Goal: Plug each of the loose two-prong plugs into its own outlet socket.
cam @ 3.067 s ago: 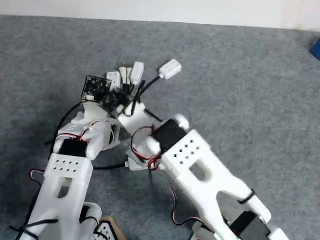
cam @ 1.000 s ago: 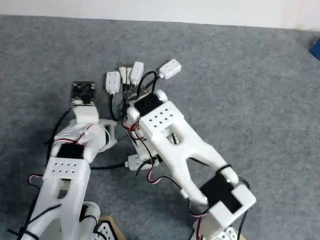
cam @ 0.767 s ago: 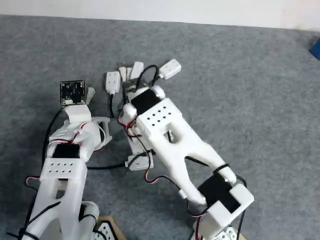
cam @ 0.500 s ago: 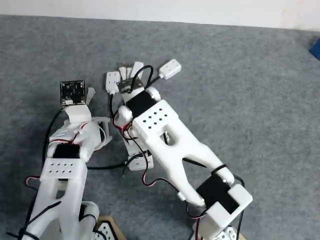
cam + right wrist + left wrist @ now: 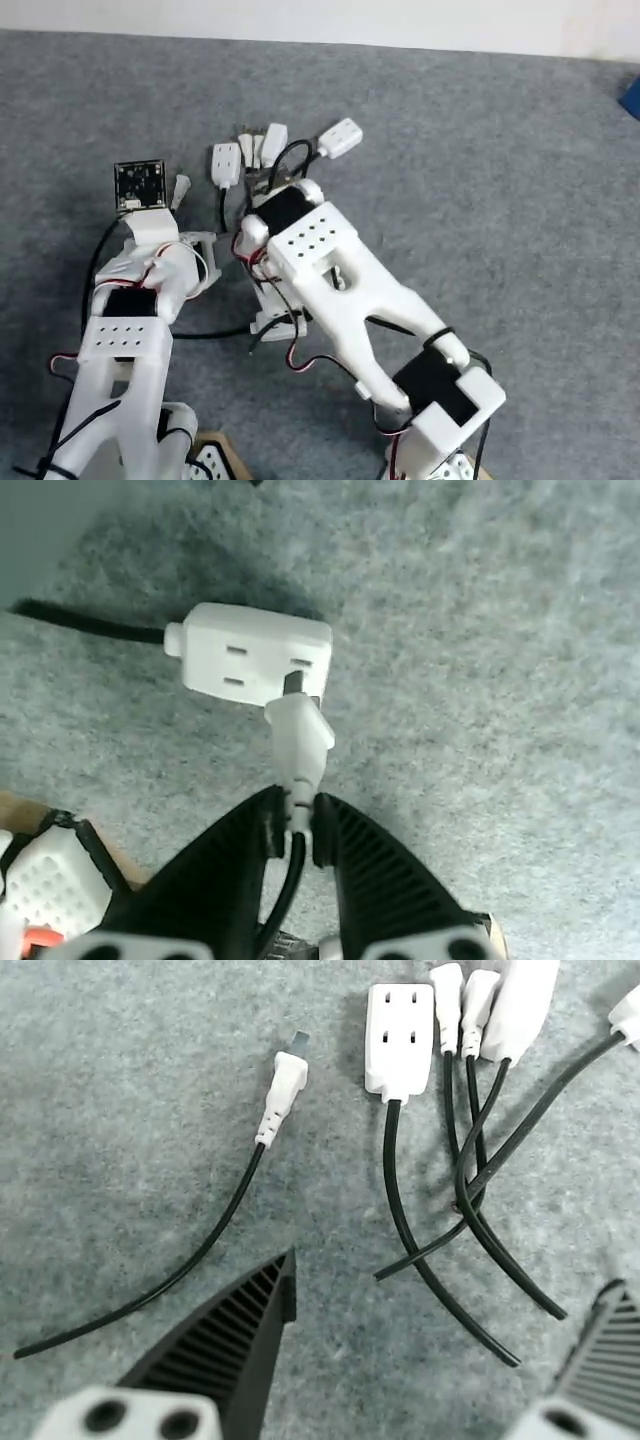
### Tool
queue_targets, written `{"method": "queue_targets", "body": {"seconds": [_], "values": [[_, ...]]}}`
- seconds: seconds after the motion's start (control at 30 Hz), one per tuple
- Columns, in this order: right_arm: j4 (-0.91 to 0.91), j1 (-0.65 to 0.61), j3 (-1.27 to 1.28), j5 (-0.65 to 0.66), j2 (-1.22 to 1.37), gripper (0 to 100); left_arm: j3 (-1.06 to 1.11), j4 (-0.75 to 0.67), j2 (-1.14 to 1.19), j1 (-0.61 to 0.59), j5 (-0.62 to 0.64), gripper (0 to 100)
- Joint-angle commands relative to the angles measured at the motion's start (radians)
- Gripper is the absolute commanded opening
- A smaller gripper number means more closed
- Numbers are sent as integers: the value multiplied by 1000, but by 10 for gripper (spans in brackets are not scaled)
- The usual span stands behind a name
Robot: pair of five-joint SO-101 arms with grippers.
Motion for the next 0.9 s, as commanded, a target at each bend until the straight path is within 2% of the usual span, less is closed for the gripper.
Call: {"method": "queue_targets", "body": {"seconds": [0.0, 0.23, 0.5, 0.63, 0.7, 0.87], "values": [[-21, -12, 13, -12, 18, 5, -4, -23, -12, -10, 11, 428], [-36, -7, 8, -31, 134, 5, -4, -23, -12, -12, 11, 428], [-47, -5, 8, -31, 65, 5, -4, -23, -12, -12, 11, 428], [-50, 30, 8, 23, 24, 5, -4, -21, -12, -12, 11, 428], [-73, 82, 18, 106, 12, 5, -4, -21, -12, -12, 11, 428], [-179, 272, 88, 514, 13, 6, -4, -21, -12, -12, 11, 428]]}}
